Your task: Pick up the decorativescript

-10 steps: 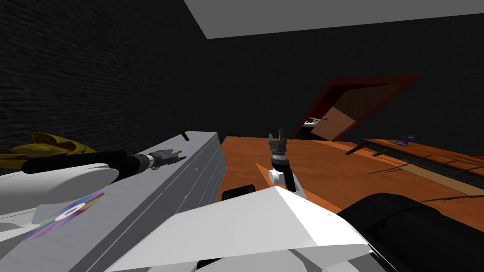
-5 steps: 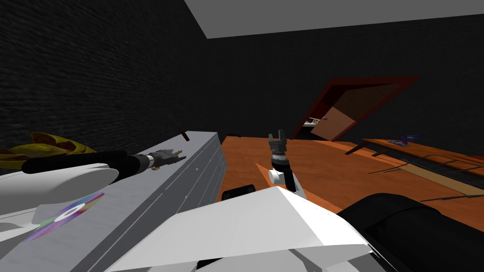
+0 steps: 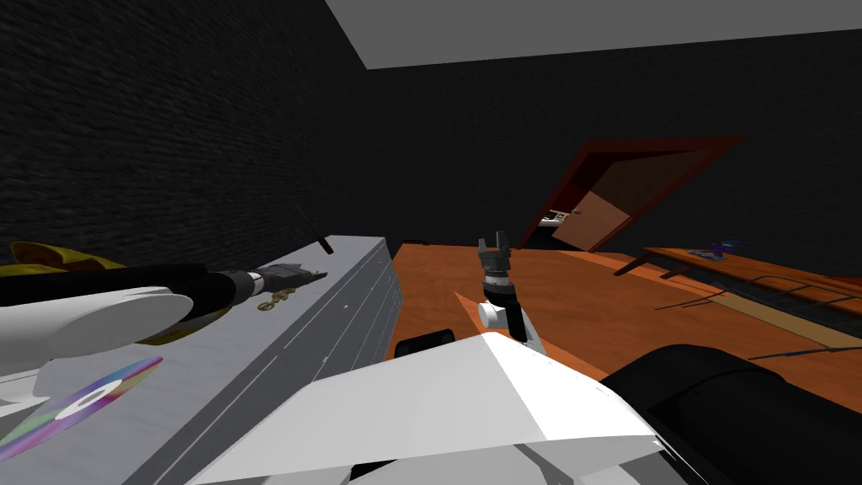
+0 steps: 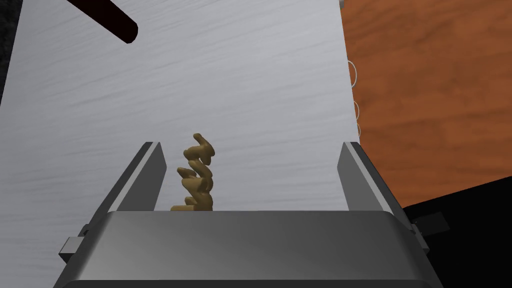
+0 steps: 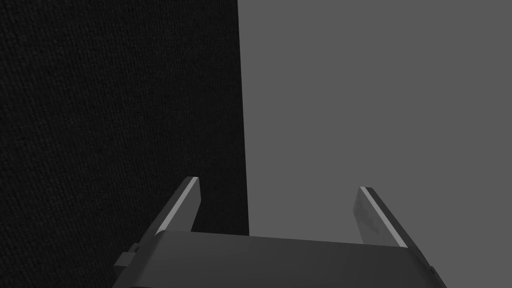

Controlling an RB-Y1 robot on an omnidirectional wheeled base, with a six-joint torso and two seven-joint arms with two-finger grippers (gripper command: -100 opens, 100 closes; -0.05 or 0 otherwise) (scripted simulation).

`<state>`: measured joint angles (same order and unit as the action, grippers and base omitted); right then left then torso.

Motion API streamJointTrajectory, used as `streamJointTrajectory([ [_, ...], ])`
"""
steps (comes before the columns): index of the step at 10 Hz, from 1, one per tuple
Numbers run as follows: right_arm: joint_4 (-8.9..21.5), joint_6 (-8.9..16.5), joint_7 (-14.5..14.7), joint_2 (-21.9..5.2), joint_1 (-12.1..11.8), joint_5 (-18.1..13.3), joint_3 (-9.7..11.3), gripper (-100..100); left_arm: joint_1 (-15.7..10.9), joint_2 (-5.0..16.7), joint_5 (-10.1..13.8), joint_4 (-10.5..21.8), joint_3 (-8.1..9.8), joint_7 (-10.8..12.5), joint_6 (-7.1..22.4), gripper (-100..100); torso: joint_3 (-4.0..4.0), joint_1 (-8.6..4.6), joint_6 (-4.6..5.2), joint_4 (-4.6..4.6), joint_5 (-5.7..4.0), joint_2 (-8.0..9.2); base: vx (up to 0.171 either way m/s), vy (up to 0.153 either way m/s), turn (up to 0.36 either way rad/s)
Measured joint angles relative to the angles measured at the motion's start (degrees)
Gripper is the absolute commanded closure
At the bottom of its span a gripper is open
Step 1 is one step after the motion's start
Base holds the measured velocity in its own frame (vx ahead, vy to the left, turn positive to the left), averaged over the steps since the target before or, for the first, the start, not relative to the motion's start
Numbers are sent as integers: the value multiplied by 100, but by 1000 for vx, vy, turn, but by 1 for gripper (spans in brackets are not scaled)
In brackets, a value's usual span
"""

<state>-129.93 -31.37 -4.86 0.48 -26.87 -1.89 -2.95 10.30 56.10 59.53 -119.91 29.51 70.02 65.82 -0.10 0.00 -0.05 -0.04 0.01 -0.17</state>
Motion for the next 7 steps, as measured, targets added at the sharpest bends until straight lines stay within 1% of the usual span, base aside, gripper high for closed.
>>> streamJointTrajectory([
  [1, 0, 0, 0, 0, 0, 0, 0, 0, -29, 33, 119, 128, 76, 86, 15, -100, 2, 11, -1, 1, 2, 4, 18, 54, -11],
  [2, 0, 0, 0, -1, 0, 0, -1, 0, -16, 54, 219, 181, 144, 163, 63, -100, 5, 22, -1, 2, 5, 8, -2, 71, -2],
  [4, 0, 0, 0, -1, 1, 0, -1, 0, 29, 130, 442, 263, 257, 214, 226, -100, 12, 31, -2, 5, 8, 20, -15, 71, -14],
  [5, 0, 0, 0, -1, 1, 0, -1, 0, 24, 190, 535, 296, 278, 239, 329, -100, 12, 32, -1, 5, 8, 21, -6, 74, -33],
  [7, 0, 0, 0, -1, 1, 0, -1, 0, 101, 277, 695, 275, 316, 283, 564, -100, 10, 34, -1, 4, 9, 17, 1, 84, -51],
])
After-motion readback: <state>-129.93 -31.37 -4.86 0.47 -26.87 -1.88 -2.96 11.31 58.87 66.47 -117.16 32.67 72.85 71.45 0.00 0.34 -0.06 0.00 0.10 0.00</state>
